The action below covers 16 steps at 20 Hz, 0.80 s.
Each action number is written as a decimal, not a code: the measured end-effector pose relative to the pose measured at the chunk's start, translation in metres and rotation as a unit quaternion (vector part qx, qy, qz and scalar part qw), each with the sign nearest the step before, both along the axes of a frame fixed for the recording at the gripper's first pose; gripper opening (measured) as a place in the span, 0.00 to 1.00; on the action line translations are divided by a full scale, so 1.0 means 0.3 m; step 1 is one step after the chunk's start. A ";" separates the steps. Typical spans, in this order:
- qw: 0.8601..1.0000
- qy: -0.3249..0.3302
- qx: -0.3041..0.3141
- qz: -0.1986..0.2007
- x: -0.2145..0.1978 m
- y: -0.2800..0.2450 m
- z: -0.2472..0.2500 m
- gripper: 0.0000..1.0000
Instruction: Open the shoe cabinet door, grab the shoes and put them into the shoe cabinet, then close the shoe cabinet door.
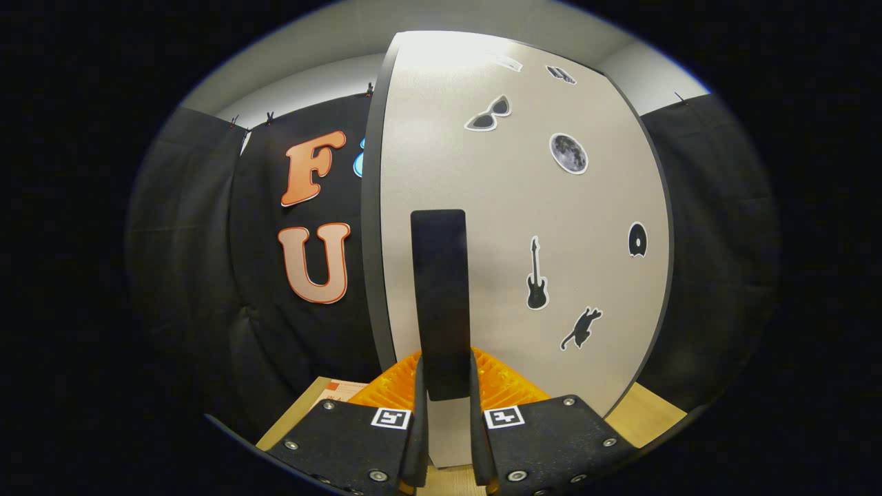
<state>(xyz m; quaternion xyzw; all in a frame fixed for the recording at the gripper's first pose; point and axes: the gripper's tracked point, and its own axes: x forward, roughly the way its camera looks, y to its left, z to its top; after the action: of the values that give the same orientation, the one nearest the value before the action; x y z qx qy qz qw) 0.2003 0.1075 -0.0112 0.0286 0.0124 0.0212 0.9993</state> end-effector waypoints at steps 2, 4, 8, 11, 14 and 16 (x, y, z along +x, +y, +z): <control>1.000 0.000 0.002 0.002 -0.019 -0.006 -0.001 0.24; 1.000 0.001 0.010 0.006 -0.040 -0.018 -0.002 0.24; 1.000 0.005 0.019 0.013 -0.081 -0.040 -0.001 0.24; 1.000 0.009 0.021 0.021 -0.102 -0.061 -0.004 0.24; 0.999 0.011 0.020 0.025 -0.124 -0.076 -0.004 0.23; 0.999 0.011 0.017 0.027 -0.129 -0.082 -0.003 0.24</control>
<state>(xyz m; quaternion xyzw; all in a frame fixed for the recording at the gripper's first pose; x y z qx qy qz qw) 0.1616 0.0828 -0.0120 0.0459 0.0242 0.0480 0.9975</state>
